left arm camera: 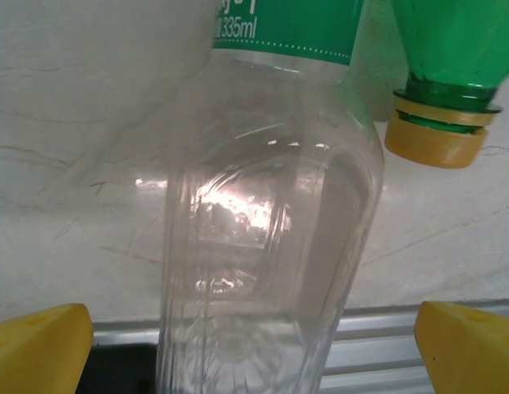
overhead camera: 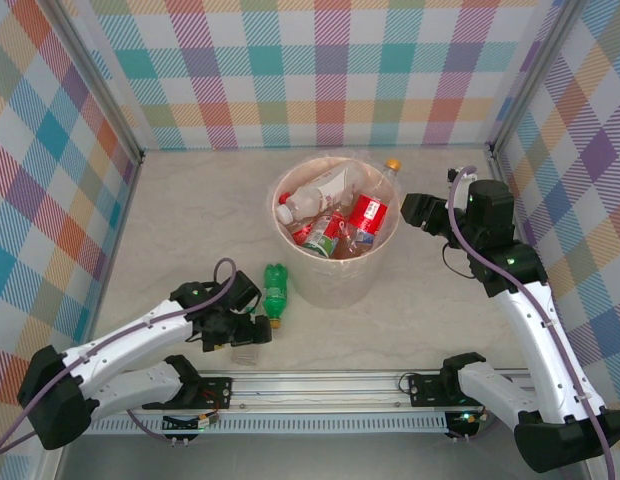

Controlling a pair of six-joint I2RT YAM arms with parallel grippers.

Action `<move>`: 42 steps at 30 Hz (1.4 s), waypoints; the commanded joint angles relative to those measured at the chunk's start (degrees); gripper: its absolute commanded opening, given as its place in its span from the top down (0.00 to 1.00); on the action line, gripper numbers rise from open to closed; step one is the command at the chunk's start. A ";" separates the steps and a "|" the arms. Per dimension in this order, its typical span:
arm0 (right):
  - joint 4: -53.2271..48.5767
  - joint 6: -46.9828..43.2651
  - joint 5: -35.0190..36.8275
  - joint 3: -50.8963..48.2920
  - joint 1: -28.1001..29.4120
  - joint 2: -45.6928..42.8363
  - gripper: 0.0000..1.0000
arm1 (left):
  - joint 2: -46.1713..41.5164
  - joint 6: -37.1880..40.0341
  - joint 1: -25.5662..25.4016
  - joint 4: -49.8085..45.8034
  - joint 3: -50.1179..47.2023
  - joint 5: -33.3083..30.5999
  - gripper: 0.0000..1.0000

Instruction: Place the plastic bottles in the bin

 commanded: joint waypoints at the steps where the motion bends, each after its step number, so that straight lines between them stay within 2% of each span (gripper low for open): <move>1: 0.50 -0.38 0.09 -0.11 -0.17 -1.16 0.32 | 1.30 -1.19 -0.79 3.08 -1.37 -0.01 0.04; 7: -0.12 -0.94 0.53 -0.38 -0.29 -1.69 0.31 | 3.67 -0.89 -0.80 2.96 -1.75 -1.86 0.24; 13: -0.43 -1.42 0.75 -0.37 -0.55 -2.14 0.31 | 4.95 -0.48 -0.80 3.11 -1.60 -3.20 0.34; 21: -0.88 -1.90 0.88 -0.20 -1.06 -2.83 0.31 | 6.83 3.15 -0.20 -1.42 4.17 -7.89 0.40; 25: -0.97 -2.06 0.80 -0.11 -1.25 -3.04 0.31 | 6.99 6.65 1.83 -5.02 9.08 -10.61 0.42; 28: -1.10 -2.15 0.80 -0.20 -1.44 -3.20 0.31 | 7.15 10.43 4.07 -9.51 14.88 -15.04 0.40; 31: -1.14 -2.15 0.56 0.02 -1.65 -3.17 0.31 | 7.91 14.83 6.14 -14.47 23.56 -22.29 0.40; 35: -1.06 -1.72 0.11 0.06 -1.61 -3.19 0.31 | 9.11 20.72 7.72 -16.36 38.49 -30.54 0.39; 38: -1.05 -1.12 -0.32 -0.06 -1.65 -3.25 0.31 | 8.81 24.34 7.73 -10.05 48.86 -29.32 0.41; 42: -1.55 -0.97 -0.65 0.54 -1.60 -3.22 0.31 | 11.34 32.25 7.73 -1.50 59.19 -18.59 0.44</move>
